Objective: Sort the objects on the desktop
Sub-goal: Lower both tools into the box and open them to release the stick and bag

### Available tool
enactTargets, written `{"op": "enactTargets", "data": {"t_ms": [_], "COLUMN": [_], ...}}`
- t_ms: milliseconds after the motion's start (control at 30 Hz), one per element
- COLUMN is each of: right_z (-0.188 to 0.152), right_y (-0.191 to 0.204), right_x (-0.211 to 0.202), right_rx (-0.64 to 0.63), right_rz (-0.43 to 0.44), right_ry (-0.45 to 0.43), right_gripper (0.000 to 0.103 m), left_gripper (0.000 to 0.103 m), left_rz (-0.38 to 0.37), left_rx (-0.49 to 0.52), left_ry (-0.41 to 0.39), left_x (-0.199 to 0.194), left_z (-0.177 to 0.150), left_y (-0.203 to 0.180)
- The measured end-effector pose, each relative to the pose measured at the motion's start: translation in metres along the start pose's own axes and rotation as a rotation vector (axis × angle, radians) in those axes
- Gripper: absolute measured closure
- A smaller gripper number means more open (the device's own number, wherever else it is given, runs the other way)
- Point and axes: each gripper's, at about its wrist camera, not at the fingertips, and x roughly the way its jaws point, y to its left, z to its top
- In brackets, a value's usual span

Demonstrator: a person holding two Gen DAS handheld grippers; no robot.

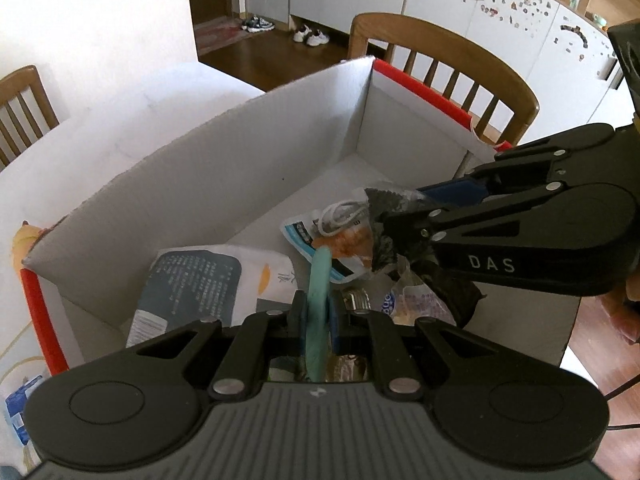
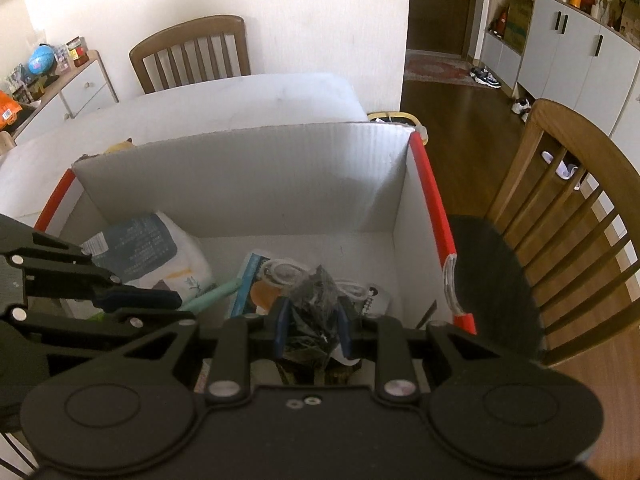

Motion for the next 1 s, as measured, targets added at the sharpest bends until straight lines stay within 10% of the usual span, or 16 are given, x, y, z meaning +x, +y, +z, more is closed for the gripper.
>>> {"op": "enactTargets", "data": {"t_ms": [667,767,867,1000], "right_z": [-0.001,0.0,0.0,-0.002], "right_y": [-0.003,-0.006,-0.008,-0.01], "right_x": [-0.013,-0.02,-0.027,-0.037], "right_rx": [0.014,0.027,0.042,0.057], "right_rz": [0.013,0.016,0.017,0.027], "right_ry": [-0.017,-0.03,-0.046,-0.065], "right_gripper": [0.071,0.069,0.066,0.053], "left_gripper": [0.09,0.076,0.034,0.028], "left_rz": [-0.023,-0.032,-0.029,-0.041], "left_rx": [-0.031,-0.04,-0.06,-0.08], "left_ry": [-0.003,-0.025,-0.054,-0.08], "left_x": [-0.004,-0.01,-0.017,-0.027], "left_z": [0.0,0.0,-0.001,-0.002], "left_y": [0.003,0.004,0.004,0.006]}}
